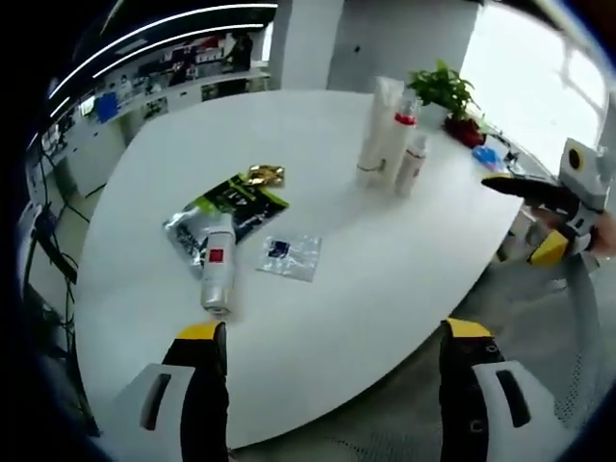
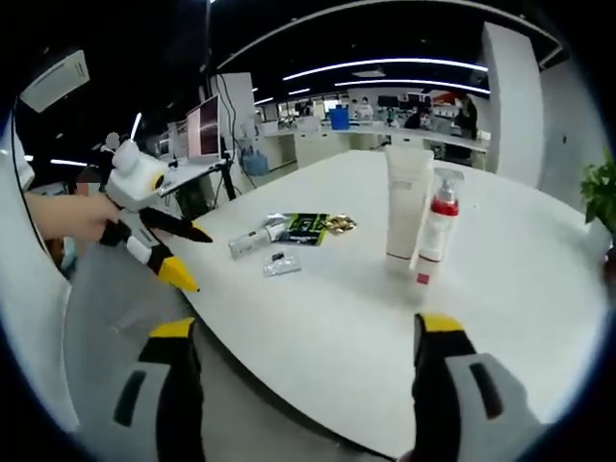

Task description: Arrange the skincare products in the storage area until every visible bottle or jar stands upright without overlapping.

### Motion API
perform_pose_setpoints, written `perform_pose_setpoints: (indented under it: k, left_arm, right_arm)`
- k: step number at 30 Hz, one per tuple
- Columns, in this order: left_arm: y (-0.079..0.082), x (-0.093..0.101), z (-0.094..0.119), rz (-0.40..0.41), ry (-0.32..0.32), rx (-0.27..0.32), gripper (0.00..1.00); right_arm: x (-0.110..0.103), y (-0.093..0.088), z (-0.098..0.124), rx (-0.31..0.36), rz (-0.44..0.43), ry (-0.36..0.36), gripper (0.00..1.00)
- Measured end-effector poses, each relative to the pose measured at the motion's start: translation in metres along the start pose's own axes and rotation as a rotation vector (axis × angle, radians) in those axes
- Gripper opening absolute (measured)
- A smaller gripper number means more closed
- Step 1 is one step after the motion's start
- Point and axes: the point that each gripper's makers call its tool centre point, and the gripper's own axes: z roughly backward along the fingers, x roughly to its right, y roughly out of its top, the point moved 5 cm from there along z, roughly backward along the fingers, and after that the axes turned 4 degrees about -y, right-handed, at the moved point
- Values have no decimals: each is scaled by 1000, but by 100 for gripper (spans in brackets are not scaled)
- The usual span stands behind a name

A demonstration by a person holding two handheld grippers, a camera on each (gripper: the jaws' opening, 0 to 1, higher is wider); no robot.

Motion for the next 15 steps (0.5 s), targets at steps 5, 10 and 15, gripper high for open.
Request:
perform_pose_setpoints:
  k: [5, 10, 15]
  left_arm:
    - [6, -21, -6, 13, 32, -31, 83]
    - [14, -39, -13, 22, 60, -43, 78]
    - [21, -51, -21, 7, 78, -68, 71]
  right_arm:
    - [1, 0, 0, -1, -12, -1, 92]
    - [1, -1, -1, -7, -13, 5, 92]
    - [2, -1, -1, -7, -24, 0, 92]
